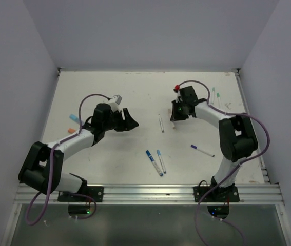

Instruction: Open the pen caps

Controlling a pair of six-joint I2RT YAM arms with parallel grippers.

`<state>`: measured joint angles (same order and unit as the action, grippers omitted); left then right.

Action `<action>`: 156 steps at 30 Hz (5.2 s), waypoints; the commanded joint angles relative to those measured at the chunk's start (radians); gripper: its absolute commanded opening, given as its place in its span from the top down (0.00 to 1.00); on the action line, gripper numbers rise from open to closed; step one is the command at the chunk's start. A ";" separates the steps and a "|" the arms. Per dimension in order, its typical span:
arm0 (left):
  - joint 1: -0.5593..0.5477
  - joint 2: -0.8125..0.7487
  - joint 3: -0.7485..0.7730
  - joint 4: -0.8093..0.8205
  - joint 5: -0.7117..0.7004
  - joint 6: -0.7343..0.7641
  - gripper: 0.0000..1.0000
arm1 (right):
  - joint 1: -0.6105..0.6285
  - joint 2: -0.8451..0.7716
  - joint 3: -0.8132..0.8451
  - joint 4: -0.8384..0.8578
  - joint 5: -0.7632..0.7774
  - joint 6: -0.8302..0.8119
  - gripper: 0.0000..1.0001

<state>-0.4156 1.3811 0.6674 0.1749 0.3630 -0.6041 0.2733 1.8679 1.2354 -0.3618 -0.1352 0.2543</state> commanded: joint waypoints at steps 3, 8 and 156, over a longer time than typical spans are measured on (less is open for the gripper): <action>-0.003 0.016 0.052 0.069 0.037 -0.075 0.37 | 0.122 -0.235 -0.233 0.122 -0.173 0.106 1.00; -0.002 0.061 0.046 0.150 0.105 -0.158 0.39 | 0.202 -0.358 -0.315 0.132 -0.303 0.086 1.00; 0.161 0.427 0.328 -0.291 -0.285 -0.005 1.00 | 0.196 0.033 -0.011 0.089 0.207 -0.003 0.92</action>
<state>-0.2638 1.7737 0.9482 -0.0589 0.0956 -0.6178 0.4709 1.8935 1.1999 -0.2829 0.0608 0.2565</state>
